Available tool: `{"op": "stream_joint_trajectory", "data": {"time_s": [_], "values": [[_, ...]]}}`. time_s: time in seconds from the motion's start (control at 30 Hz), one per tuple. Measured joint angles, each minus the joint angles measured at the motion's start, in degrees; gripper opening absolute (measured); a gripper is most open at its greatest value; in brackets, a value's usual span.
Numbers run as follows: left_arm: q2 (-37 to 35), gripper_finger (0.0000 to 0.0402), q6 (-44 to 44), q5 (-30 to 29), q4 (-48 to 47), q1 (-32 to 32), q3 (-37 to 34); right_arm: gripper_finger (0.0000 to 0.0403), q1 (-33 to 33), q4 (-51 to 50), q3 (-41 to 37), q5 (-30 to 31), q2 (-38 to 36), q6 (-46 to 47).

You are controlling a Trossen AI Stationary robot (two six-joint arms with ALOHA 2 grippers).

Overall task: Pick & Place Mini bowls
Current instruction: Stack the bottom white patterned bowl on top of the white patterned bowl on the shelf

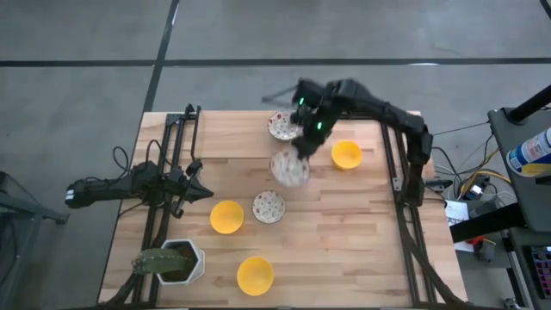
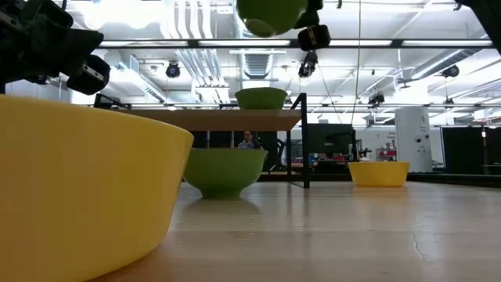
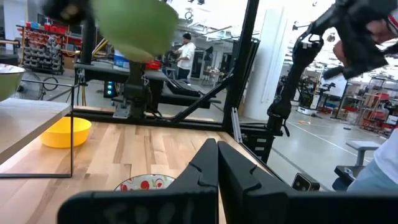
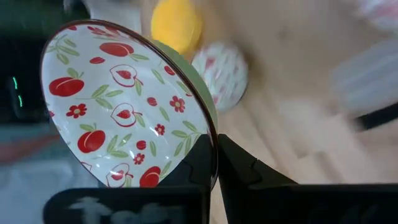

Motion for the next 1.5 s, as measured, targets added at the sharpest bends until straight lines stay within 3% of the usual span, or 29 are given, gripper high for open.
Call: {"op": "stream_joint_trajectory", "data": {"time_s": [0.17, 0.53, 0.9, 1.5], "values": [[0.0, 0.0, 0.0, 0.0, 0.0, 0.0, 0.0, 0.0011, -6.9, 0.0, 5.3, 5.2, -0.1, 0.9], [0.0, 0.0, 0.0, 0.0, 0.0, 0.0, 0.0, 0.0012, -17.2, 4.3, 6.5, 7.3, 0.8, 3.8], [0.0, 0.0, 0.0, 0.0, 0.0, 0.0, 0.0, 0.0013, -17.7, 4.3, 6.7, 9.4, 8.4, 3.9], [0.0, 0.0, 0.0, 0.0, 0.0, 0.0, 0.0, 0.0013, -17.8, 2.4, 6.7, 9.2, 12.3, 4.2]]}}
